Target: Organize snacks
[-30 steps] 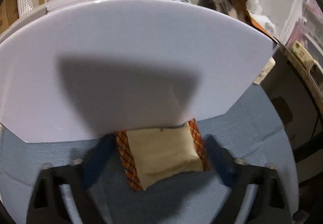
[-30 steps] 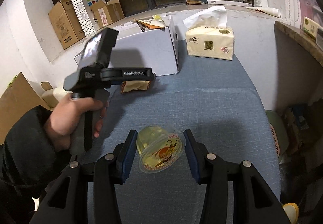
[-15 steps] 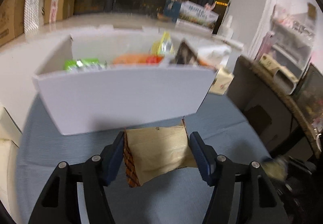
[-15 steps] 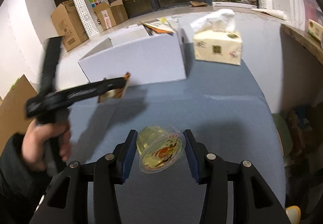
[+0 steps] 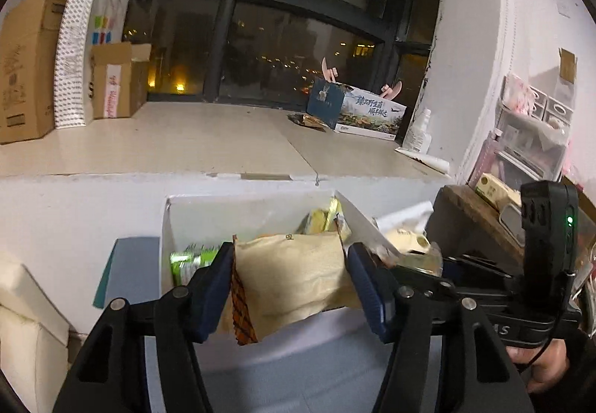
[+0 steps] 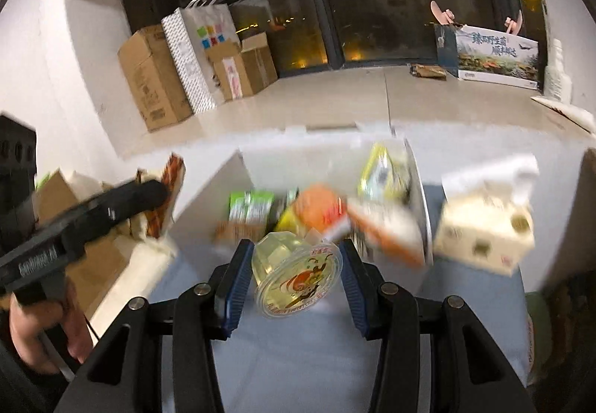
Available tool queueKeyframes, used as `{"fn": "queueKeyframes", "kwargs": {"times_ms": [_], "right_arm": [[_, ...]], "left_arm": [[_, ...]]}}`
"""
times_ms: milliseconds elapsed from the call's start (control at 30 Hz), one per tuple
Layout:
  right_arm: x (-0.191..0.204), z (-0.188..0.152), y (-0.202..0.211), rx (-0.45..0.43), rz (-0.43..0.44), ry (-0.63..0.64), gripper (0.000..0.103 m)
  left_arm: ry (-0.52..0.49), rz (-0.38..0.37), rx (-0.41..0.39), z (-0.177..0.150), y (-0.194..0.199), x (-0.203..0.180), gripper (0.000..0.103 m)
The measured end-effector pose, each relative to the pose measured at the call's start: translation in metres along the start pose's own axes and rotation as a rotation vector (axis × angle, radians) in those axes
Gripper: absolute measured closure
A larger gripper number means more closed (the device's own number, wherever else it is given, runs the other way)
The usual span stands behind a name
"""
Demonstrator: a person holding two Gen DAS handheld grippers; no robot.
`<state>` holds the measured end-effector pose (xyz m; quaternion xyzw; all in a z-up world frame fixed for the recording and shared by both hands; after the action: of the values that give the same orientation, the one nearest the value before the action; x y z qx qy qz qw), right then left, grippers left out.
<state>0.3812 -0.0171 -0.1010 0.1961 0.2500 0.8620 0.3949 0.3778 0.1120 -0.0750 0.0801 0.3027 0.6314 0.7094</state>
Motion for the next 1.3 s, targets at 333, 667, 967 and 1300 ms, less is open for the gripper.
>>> {"fn": "queueKeyframes", "kwargs": {"times_ms": [333, 667, 967, 1300], "right_arm": [[-0.021, 0.046, -0.078, 0.082, -0.096, 0.065, 0.053], [-0.024, 0.048, -0.101, 0.105, -0.187, 0.126, 0.000], [-0.031, 0.050, -0.074, 0.047, -0.166, 0.044, 0.000], [-0.004, 0.034, 0.003, -0.060, -0.188, 0.121, 0.000]], "left_arm": [[0.000, 0.058, 0.071, 0.010, -0.055, 0.041, 0.037], [0.077, 0.117, 0.116, -0.004, -0.057, 0.071, 0.000], [0.042, 0.179, 0.030, -0.002, -0.020, 0.055, 0.000], [0.005, 0.309, -0.145, -0.012, 0.067, 0.022, 0.000]]}}
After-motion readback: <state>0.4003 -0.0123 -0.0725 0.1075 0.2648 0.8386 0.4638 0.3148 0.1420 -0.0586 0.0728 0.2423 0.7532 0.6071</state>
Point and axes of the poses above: each gripper's, at about its wrist camera, not at the fingertips, and y roughly against the way its jaws point, x to its left, z to its top, the point moved 10 cm from there along -y, roughly the way its jaws point, and after that the axes turned 7 degrees about y, right-handed, at the moved point
